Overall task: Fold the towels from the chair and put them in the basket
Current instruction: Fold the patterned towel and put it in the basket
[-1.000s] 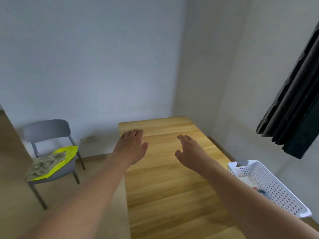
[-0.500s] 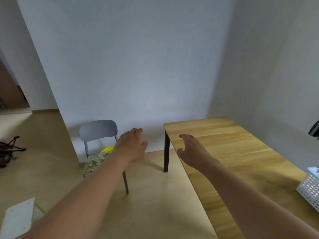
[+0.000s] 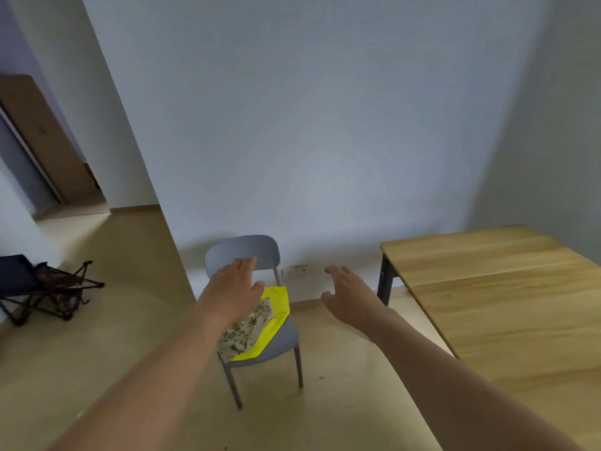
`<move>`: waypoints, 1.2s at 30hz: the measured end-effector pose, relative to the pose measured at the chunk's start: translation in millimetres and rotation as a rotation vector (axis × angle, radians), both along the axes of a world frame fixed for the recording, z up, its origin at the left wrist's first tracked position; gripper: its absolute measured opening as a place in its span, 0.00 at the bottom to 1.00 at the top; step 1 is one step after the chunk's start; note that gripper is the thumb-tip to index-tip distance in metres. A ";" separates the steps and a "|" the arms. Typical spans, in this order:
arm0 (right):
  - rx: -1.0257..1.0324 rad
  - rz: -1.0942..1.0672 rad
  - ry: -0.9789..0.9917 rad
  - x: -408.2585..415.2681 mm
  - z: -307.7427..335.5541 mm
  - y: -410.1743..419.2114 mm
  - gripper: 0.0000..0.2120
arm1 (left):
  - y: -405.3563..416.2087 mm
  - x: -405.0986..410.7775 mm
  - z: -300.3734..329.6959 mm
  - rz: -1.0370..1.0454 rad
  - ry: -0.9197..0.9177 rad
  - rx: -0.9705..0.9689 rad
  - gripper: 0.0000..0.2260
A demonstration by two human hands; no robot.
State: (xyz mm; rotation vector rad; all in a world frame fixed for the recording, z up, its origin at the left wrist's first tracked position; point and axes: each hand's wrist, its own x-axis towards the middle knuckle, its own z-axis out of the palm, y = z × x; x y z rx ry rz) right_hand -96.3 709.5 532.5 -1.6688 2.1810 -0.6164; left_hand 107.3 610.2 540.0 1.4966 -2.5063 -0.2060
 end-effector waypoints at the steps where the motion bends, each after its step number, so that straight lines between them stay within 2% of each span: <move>1: 0.001 0.003 -0.009 6.3 0.5 -21.1 0.23 | -18.9 6.6 2.3 0.000 -0.004 0.001 0.24; 5: 0.016 -0.006 -0.042 32.6 -0.7 -98.4 0.23 | -93.3 31.7 4.6 -0.034 -0.007 -0.014 0.23; 9: 0.042 -0.051 -0.031 58.2 -15.7 -163.0 0.22 | -169.6 54.6 -12.8 -0.068 -0.001 0.057 0.24; 17: 0.094 -0.302 -0.089 122.9 -44.2 -273.3 0.25 | -326.1 91.3 -52.1 -0.291 -0.008 0.171 0.23; 20: 0.097 -0.360 -0.088 140.2 -44.9 -301.9 0.25 | -376.1 95.7 -55.3 -0.314 0.010 0.209 0.23; 29: 0.167 -0.543 -0.113 121.3 -69.5 -349.1 0.21 | -450.5 51.9 -82.4 -0.514 -0.059 0.255 0.22; 33: 0.229 -0.593 -0.162 117.3 -113.9 -390.4 0.17 | -481.7 40.6 -109.1 -0.527 -0.122 0.285 0.20; 36: 0.306 -0.573 -0.264 126.7 -162.1 -423.8 0.19 | -513.2 28.0 -139.3 -0.542 -0.179 0.352 0.19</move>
